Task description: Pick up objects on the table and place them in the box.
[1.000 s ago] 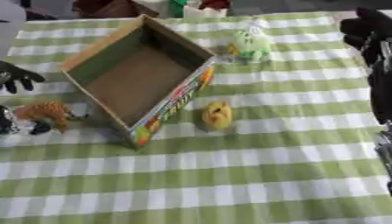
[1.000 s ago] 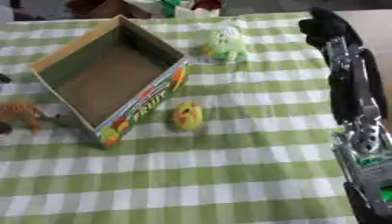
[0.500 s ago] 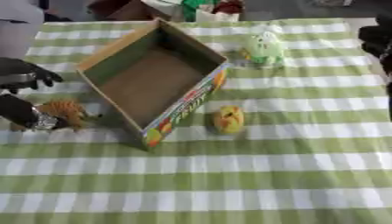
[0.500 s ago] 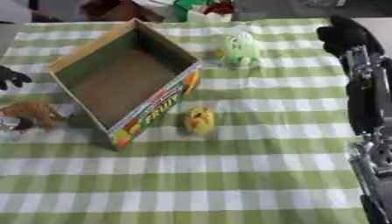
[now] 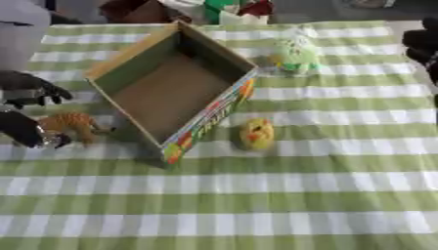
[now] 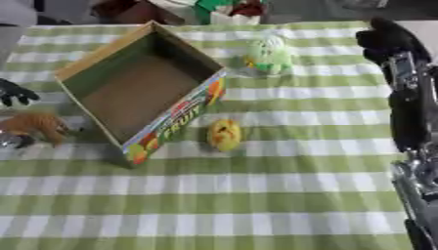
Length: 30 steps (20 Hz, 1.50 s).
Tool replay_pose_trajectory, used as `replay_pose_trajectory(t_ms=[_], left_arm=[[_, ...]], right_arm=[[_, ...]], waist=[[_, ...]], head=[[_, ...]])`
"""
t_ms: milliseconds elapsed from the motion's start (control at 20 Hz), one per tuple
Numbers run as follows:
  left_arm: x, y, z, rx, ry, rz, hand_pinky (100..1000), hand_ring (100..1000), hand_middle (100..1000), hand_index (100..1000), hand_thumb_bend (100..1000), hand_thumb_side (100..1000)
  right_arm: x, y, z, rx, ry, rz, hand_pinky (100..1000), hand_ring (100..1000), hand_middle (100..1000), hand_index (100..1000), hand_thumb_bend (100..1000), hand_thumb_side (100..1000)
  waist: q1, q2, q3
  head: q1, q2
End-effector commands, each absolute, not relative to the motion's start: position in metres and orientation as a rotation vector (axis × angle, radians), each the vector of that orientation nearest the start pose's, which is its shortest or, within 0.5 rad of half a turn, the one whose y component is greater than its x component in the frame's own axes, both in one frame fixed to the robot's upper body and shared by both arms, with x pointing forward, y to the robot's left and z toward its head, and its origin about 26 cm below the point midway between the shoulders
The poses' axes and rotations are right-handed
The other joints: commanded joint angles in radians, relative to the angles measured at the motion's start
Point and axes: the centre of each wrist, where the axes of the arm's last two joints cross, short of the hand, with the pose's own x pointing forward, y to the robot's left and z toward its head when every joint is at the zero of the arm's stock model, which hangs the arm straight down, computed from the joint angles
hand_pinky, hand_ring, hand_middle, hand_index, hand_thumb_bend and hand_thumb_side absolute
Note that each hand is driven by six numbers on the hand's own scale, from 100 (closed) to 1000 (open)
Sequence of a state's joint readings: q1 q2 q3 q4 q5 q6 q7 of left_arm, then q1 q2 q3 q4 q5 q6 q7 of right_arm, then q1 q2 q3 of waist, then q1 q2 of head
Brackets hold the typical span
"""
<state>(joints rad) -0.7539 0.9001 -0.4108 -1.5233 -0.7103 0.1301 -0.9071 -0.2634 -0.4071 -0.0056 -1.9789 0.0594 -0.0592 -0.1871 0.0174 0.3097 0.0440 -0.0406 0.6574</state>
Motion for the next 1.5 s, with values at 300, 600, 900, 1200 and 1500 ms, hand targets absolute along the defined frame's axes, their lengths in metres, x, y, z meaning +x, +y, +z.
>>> replay_pose_trajectory(t_ms=[300,600,900,1200,1500], left_arm=[[0.396,0.301,0.271,0.903,-0.826,-1.743,700,828,815,971,209,558],[0.403,0.296,0.266,0.913,-0.807,-1.742,654,748,678,788,119,479],[0.407,0.300,0.259,0.927,-0.770,-1.763,592,682,623,689,100,374],[0.412,0.308,0.251,0.922,-0.724,-1.800,609,720,697,822,100,370],[0.412,0.308,0.254,0.945,-0.725,-1.803,512,564,520,617,100,258]], right_arm=[[0.295,-0.277,0.200,-0.396,-2.331,0.276,884,850,748,901,100,1000],[0.295,-0.277,0.199,-0.396,-2.328,0.273,884,851,748,902,100,1000],[0.295,-0.277,0.199,-0.394,-2.329,0.272,884,851,748,902,100,1000],[0.295,-0.276,0.199,-0.389,-2.330,0.272,885,852,746,902,100,1000],[0.295,-0.276,0.199,-0.388,-2.330,0.268,885,852,743,903,100,1000]], waist=[[-0.002,-0.015,0.000],[-0.001,-0.013,-0.002],[0.000,-0.013,-0.002],[0.000,-0.013,-0.002],[-0.001,-0.013,-0.002]], head=[[-0.015,-0.008],[-0.015,-0.007],[-0.017,-0.006],[-0.017,-0.008],[-0.017,-0.011]])
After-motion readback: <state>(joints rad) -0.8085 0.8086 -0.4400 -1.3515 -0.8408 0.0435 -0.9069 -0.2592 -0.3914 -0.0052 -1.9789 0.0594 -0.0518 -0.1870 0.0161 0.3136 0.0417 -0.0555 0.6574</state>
